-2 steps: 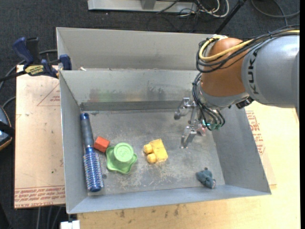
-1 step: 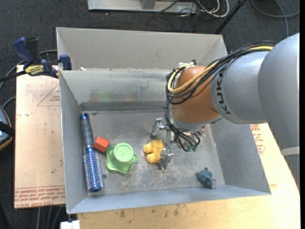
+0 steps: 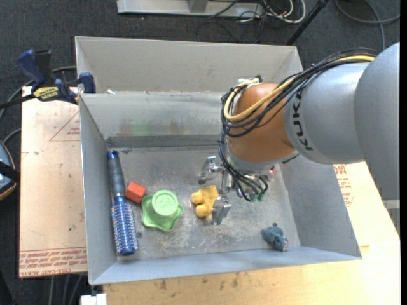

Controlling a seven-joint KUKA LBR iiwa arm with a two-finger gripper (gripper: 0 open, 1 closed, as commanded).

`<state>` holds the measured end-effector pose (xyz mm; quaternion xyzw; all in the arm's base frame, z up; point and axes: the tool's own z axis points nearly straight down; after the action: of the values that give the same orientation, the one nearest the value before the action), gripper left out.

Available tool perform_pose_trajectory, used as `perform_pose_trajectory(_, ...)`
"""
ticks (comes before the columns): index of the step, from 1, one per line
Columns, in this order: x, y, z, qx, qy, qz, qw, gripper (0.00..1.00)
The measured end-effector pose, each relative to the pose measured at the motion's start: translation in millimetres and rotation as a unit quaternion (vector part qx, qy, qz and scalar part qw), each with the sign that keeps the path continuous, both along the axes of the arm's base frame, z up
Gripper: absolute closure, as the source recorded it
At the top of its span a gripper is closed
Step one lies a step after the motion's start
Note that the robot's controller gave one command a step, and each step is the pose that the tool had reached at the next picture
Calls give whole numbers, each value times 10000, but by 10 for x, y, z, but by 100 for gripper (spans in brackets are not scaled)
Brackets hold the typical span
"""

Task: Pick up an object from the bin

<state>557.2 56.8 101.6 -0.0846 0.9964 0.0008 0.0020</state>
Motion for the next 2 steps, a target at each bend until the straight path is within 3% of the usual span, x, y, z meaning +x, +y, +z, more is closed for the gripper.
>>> perform_pose_trajectory(1, -88, -143, 60, -7, 17, 168, 9999, 0)
perform_pose_trajectory(2, -37, -57, -278, -5, -12, -24, 10000, 0)
